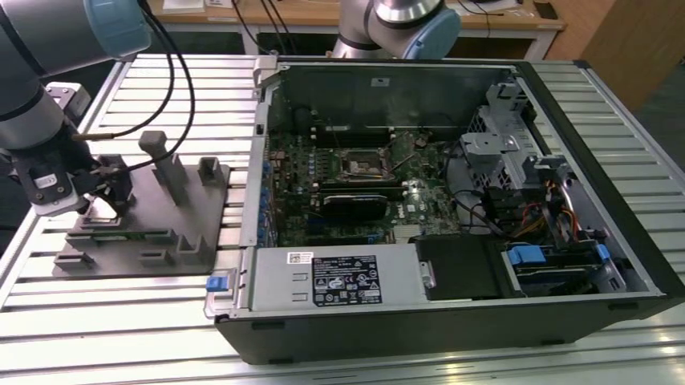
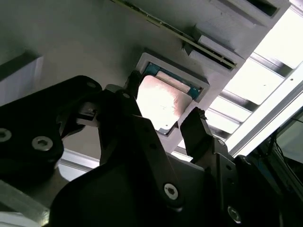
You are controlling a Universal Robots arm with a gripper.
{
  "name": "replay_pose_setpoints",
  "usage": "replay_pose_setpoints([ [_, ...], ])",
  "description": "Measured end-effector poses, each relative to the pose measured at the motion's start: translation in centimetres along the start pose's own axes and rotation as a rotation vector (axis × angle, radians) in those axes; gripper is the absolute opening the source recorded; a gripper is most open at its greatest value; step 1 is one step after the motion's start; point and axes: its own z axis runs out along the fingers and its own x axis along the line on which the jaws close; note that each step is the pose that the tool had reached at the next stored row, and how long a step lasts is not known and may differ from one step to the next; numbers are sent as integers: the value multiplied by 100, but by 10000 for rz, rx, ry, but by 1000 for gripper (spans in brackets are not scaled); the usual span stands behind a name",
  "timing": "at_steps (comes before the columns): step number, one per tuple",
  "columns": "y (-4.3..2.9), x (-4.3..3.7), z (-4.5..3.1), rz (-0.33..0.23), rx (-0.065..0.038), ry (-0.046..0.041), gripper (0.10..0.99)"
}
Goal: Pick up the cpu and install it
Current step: 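Pick up the cpu and move it towards the insertion slot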
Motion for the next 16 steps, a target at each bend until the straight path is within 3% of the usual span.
replay_pose_setpoints([
  [1,1,0,1,0,0,0,576],
  [16,12,1,-3,-191,11,-3,576],
])
